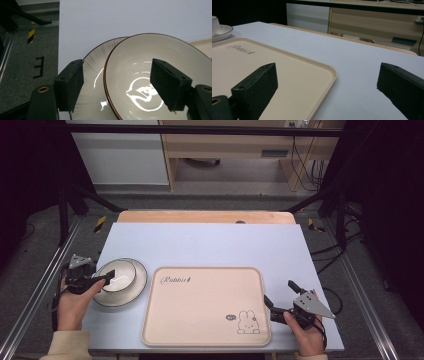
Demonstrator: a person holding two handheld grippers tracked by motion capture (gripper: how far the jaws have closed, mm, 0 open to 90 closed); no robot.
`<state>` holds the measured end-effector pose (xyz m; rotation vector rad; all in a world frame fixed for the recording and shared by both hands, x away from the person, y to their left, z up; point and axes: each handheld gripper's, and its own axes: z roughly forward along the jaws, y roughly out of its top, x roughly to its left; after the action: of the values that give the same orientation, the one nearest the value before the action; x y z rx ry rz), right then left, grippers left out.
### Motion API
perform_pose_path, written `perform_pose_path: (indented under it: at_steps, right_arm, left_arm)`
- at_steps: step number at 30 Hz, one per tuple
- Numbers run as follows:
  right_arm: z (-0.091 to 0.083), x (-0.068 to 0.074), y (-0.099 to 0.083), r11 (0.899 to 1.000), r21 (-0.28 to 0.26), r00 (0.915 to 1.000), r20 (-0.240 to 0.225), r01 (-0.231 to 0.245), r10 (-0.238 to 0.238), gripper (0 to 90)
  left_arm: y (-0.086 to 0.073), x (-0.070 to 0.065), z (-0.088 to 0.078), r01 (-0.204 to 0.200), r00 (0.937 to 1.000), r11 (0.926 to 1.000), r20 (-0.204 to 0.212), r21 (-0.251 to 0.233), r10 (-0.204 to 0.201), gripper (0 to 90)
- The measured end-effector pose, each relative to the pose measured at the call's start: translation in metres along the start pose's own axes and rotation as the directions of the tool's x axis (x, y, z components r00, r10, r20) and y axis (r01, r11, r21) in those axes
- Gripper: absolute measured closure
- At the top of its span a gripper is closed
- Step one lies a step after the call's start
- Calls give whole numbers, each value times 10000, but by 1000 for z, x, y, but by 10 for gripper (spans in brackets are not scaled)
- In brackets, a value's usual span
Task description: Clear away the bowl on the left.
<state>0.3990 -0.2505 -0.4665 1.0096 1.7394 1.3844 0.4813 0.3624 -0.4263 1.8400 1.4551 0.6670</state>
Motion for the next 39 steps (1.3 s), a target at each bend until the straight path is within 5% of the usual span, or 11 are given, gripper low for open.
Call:
perform_pose_path:
  at_steps: [28, 39]
  right_arm:
    - [3, -1, -2, 9998, 175, 10000, -64, -6, 7, 36]
    - [3, 0, -2, 9998, 201, 10000, -87, -16, 18, 37]
  left_arm:
    - [-4, 15, 8, 956, 9952, 9899, 106, 1050, -972, 635]
    - [-3, 10, 12, 828, 9962, 9886, 155, 1257, -854, 735]
